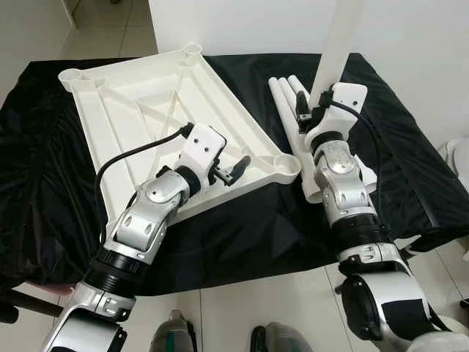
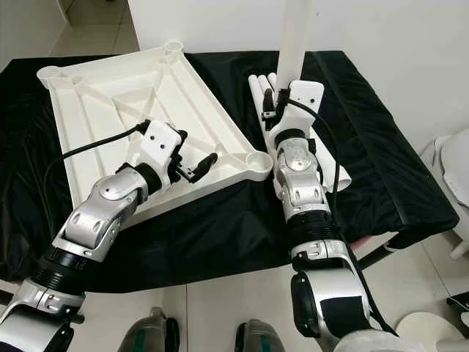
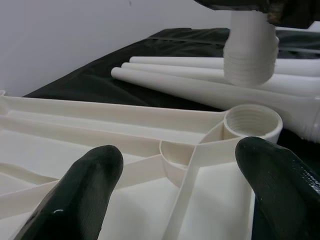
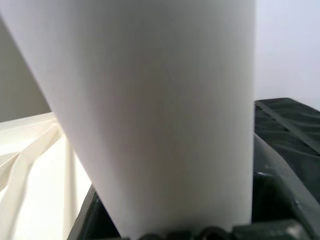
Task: Building children table
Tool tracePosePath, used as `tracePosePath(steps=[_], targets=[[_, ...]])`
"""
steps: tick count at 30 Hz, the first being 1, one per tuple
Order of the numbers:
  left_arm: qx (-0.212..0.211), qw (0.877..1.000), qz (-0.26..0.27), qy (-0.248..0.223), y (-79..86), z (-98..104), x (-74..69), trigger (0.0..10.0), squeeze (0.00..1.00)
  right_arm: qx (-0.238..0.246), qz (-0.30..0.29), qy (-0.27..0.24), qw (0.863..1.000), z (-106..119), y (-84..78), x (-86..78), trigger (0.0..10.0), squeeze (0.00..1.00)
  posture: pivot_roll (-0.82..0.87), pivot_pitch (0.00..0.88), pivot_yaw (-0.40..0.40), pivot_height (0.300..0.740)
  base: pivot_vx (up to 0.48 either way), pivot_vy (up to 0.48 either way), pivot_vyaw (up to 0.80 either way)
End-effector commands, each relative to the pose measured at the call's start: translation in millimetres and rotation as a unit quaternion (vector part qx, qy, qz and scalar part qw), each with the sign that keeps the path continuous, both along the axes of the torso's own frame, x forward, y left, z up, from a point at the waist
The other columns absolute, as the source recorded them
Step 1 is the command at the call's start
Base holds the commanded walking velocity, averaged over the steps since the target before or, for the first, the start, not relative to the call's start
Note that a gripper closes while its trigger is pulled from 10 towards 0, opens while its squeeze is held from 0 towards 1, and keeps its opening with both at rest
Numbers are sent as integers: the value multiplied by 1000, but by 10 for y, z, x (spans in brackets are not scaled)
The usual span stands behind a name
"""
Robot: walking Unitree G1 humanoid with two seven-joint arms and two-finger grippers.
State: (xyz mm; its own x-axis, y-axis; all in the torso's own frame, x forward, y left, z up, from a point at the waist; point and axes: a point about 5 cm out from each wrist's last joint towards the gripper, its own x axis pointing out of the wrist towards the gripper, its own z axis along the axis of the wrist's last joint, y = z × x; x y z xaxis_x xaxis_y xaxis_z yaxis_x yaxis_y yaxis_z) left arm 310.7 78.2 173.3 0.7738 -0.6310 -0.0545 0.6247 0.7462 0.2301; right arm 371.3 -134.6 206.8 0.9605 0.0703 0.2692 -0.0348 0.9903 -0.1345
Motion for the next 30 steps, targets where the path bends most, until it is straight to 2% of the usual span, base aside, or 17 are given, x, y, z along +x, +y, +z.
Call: tracePosePath(steps=[1, 3, 6, 13, 30], targets=[[15, 999, -43, 5, -50, -36, -50, 10000, 0, 0, 13, 1, 1000, -19, 44, -4, 10000, 0, -25, 0, 3, 740, 0, 0, 0], [32, 997, -62, 11, -99, -105, -94, 10000, 0, -3, 52, 19, 998, -118, 158, -28, 10000, 0, -25, 0, 3, 740, 0, 0, 0], [34, 997, -74, 18, -143, -132, -131, 10000, 0, 1, 80, 30, 996, -183, 237, -54, 10000, 0, -25, 0, 4, 740, 0, 0, 0], [28, 996, -76, 25, -178, -141, -162, 10000, 0, -2, 89, 55, 995, -314, 256, -67, 10000, 0, -21, 0, 0, 740, 0, 0, 0], [30, 997, -67, 19, -147, -136, -141, 10000, 0, -27, 87, 69, 993, -421, 51, -169, 10000, 0, -25, 0, -10, 740, 0, 0, 0]])
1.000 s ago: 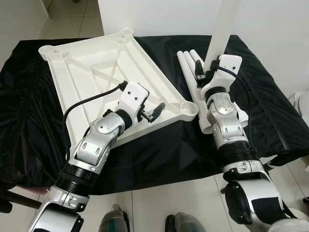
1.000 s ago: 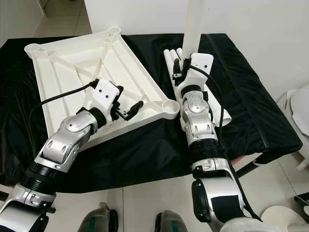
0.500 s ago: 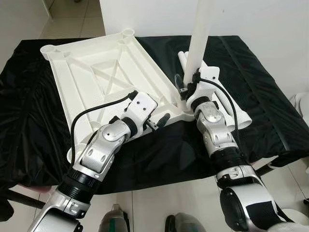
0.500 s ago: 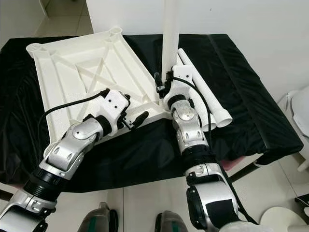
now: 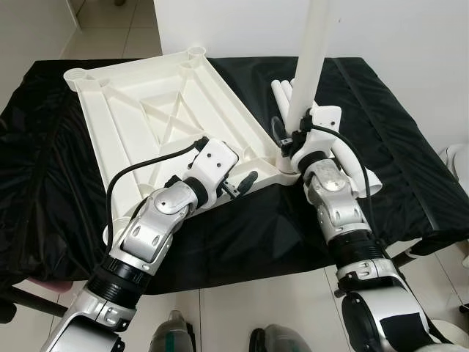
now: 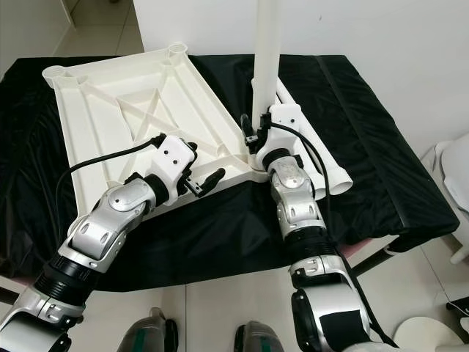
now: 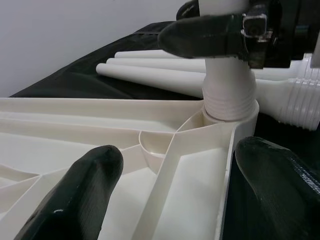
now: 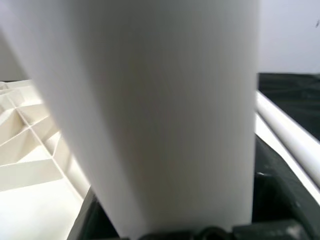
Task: Building children table
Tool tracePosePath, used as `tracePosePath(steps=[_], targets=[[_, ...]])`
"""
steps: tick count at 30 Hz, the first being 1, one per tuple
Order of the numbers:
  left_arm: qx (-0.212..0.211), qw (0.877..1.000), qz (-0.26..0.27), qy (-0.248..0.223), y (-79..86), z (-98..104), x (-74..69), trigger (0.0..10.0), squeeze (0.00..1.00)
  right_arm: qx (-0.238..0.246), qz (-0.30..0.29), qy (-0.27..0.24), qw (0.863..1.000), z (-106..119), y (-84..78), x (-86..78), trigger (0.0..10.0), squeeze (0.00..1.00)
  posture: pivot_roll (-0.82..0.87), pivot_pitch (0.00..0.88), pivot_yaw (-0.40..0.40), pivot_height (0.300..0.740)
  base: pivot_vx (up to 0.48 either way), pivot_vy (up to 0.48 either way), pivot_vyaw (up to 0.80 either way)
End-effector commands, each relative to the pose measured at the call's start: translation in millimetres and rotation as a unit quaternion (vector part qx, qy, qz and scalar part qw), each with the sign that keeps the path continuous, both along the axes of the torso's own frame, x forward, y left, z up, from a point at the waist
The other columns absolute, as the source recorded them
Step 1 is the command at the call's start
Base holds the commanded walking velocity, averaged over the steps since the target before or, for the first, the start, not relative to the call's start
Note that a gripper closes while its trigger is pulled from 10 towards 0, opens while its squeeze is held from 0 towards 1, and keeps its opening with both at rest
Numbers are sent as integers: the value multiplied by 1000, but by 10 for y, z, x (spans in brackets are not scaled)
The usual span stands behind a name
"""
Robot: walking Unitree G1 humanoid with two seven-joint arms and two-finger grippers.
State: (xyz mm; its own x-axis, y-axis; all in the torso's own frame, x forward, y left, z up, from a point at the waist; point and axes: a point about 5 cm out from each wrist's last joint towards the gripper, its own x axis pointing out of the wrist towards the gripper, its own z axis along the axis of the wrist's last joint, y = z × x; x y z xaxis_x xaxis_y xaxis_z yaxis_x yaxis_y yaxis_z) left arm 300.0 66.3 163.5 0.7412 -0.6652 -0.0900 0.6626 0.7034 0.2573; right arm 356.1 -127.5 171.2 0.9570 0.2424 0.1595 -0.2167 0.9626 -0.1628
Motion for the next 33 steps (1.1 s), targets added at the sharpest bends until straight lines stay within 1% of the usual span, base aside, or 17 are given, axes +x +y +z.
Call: tracePosePath(steps=[1, 7, 11, 14, 15, 17, 18, 20, 23, 26, 28, 29, 33], targets=[[8, 999, -43, 15, -31, -38, -36, 10000, 0, -13, 5, 16, 1000, -85, -30, -31, 10000, 0, -25, 0, -8, 740, 0, 0, 0], [9, 999, -48, 14, -31, -33, -36, 10000, 0, -18, 13, 19, 1000, -136, -24, -64, 10000, 0, -29, 0, -1, 740, 0, 0, 0], [11, 999, -51, 15, -30, -33, -39, 10000, 0, -14, 30, 17, 999, -167, 33, -83, 10000, 0, -26, 0, 2, 740, 0, 0, 0], [12, 998, -52, 15, -31, -31, -42, 10000, 0, -8, 33, 20, 999, -183, 47, -90, 10000, 0, -24, 0, 1, 740, 0, 0, 0], [12, 998, -53, 15, -32, -29, -47, 10000, 0, 4, 31, 26, 999, -206, 48, -95, 10000, 0, -23, 0, 2, 740, 0, 0, 0], [11, 998, -54, 15, -34, -28, -56, 10000, 0, 46, 20, 47, 998, -262, 13, -89, 10000, 0, -22, 0, 3, 740, 0, 0, 0], [11, 998, -54, 15, -34, -28, -56, 10000, 0, 46, 20, 47, 998, -262, 13, -89, 10000, 0, -22, 0, 3, 740, 0, 0, 0], [11, 998, -55, 15, -38, -29, -64, 10000, 0, 71, 9, 61, 996, -297, -28, -80, 10000, 0, -22, 0, 3, 740, 0, 0, 0], [10, 998, -56, 16, -41, -27, -70, 10000, 0, 82, 2, 68, 994, -310, -60, -72, 10000, 0, -21, 0, 3, 740, 0, 0, 0], [10, 998, -56, 16, -41, -27, -70, 10000, 0, 82, 2, 68, 994, -310, -60, -72, 10000, 0, -21, 0, 3, 740, 0, 0, 0], [9, 998, -57, 16, -41, -25, -71, 10000, 0, 91, -4, 73, 993, -322, -82, -68, 10000, 0, -21, 0, 3, 740, 0, 0, 0], [8, 998, -56, 16, -39, -20, -70, 10000, 0, 111, -15, 83, 990, -344, -116, -59, 10000, 0, -21, 0, 3, 740, 0, 0, 0], [8, 998, -55, 16, -38, -19, -70, 10000, 0, 121, -19, 88, 988, -354, -124, -52, 10000, 0, -21, 0, 2, 740, 0, 0, 0]])
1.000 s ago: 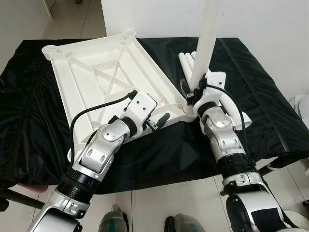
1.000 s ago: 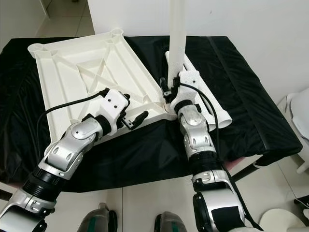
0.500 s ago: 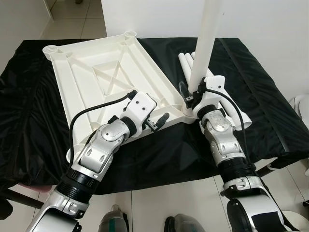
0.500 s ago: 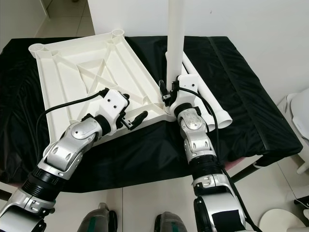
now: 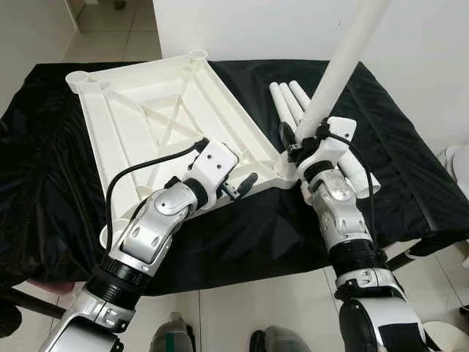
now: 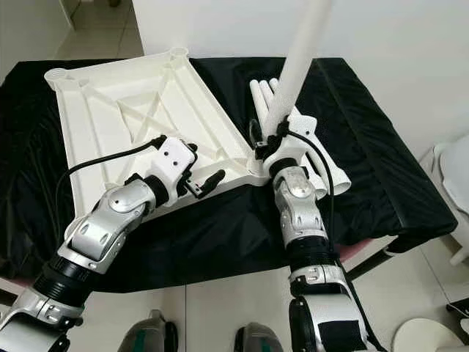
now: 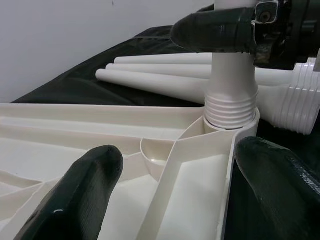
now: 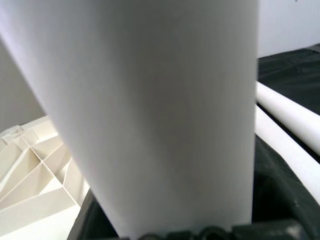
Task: Building children table
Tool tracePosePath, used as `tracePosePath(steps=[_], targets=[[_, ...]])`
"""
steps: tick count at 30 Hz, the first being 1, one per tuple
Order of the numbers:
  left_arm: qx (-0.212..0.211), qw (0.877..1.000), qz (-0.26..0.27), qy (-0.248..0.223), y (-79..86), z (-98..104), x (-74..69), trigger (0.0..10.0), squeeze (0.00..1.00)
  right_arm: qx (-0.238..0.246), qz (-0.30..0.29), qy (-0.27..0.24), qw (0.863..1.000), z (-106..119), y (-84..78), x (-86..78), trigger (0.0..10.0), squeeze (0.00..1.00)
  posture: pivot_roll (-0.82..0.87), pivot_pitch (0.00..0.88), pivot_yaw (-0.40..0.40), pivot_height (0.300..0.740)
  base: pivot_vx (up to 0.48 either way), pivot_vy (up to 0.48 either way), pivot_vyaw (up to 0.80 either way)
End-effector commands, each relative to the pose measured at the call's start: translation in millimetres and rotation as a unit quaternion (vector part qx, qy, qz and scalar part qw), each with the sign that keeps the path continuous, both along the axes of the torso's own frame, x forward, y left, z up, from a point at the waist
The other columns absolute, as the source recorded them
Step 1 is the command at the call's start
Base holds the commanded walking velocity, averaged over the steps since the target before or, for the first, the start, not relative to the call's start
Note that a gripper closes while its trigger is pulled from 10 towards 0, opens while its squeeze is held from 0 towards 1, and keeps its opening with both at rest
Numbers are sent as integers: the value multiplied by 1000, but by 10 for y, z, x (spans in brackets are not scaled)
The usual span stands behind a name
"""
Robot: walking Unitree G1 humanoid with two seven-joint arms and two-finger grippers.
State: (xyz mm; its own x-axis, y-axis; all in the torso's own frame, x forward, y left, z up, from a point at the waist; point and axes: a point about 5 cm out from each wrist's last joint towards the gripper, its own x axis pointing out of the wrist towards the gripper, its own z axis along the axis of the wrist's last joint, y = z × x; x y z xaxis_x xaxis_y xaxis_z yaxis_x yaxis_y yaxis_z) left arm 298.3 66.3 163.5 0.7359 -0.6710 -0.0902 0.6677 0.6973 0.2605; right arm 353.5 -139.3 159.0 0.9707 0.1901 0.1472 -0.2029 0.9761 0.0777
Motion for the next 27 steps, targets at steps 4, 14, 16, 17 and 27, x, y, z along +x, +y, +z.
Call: tracePosePath(steps=[4, 14, 16, 17, 27], targets=[[6, 999, -51, 17, -37, -15, -55, 10000, 0, 10, 3, 65, 998, -225, 29, -4, 10000, 0, -20, 0, 3, 740, 0, 0, 0], [1, 998, -63, 19, -62, -15, -104, 10000, 0, 6, 14, 86, 996, -216, 99, 58, 10000, 0, -19, 0, 0, 740, 0, 0, 0], [1, 997, -71, 21, -81, -21, -132, 10000, 0, -5, 28, 94, 995, -205, 139, 83, 10000, 0, -18, 0, -1, 740, 0, 0, 0], [1, 997, -74, 21, -89, -24, -143, 10000, 0, -11, 34, 98, 995, -200, 156, 97, 10000, 0, -18, 0, -2, 740, 0, 0, 0], [5, 996, -82, 25, -118, -48, -194, 10000, 0, -46, 47, 125, 990, -181, 170, 182, 10000, 0, -12, 0, -6, 740, 0, 0, 0]])
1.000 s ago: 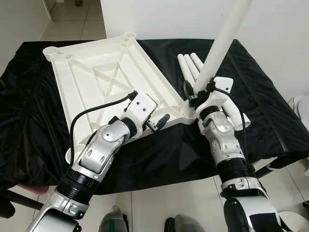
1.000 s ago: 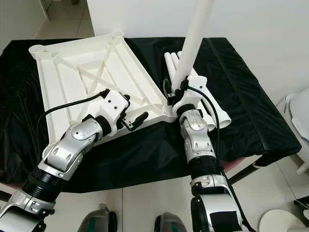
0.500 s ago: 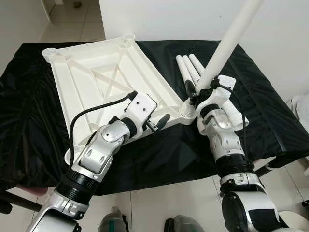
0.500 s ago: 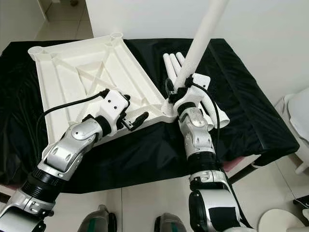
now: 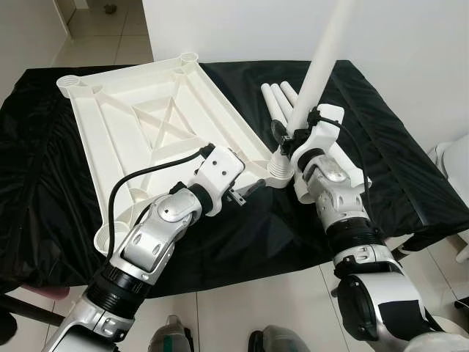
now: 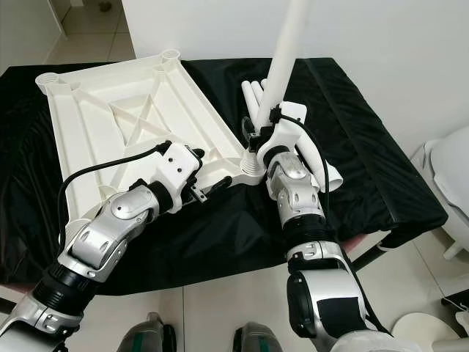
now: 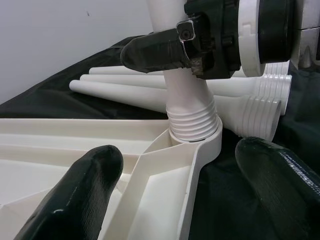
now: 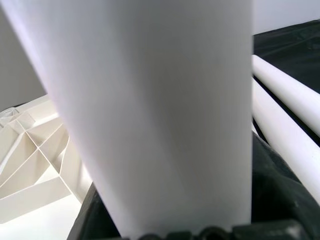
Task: Building children table
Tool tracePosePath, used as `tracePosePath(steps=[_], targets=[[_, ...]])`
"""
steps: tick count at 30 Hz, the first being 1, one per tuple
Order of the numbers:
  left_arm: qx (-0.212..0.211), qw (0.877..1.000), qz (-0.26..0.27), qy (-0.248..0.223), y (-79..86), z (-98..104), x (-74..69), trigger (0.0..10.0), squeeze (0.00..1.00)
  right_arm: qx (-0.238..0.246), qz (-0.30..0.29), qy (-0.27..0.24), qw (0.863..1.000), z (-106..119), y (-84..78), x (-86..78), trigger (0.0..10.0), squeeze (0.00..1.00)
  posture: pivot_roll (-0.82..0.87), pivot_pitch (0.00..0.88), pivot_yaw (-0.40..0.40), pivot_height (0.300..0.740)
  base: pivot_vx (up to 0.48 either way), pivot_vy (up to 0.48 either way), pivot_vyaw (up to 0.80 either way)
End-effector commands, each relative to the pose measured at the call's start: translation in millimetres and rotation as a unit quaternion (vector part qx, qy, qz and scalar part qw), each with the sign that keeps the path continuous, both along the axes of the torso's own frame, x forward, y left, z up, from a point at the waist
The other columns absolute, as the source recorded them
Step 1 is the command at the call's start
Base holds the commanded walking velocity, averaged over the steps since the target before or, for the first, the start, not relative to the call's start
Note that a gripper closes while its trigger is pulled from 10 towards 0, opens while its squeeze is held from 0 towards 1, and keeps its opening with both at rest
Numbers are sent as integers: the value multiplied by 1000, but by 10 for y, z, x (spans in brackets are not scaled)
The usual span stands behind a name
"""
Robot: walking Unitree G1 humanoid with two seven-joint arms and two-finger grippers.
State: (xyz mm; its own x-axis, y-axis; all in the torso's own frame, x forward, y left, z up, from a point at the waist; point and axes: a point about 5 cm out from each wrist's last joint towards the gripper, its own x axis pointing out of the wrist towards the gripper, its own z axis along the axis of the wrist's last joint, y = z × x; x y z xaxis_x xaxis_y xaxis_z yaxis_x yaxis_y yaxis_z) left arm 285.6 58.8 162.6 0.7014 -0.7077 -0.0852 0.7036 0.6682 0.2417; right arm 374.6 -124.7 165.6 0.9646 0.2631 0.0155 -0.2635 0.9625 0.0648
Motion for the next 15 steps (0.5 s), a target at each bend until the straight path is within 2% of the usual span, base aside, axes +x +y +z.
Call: tracePosePath(steps=[1, 7, 15], targets=[[14, 998, -58, 19, -44, -39, -67, 10000, 0, -26, 12, 62, 998, -248, 24, -29, 10000, 0, -12, 0, -6, 740, 0, 0, 0], [12, 998, -54, 20, -26, -33, -80, 10000, 0, -63, 29, 69, 995, -284, 66, -16, 10000, 0, -5, 1, -10, 740, 0, 0, 0], [12, 998, -50, 21, -9, -39, -95, 10000, 0, -63, 24, 60, 996, -364, 54, -90, 10000, 0, 0, 8, -14, 740, 0, 0, 0]])
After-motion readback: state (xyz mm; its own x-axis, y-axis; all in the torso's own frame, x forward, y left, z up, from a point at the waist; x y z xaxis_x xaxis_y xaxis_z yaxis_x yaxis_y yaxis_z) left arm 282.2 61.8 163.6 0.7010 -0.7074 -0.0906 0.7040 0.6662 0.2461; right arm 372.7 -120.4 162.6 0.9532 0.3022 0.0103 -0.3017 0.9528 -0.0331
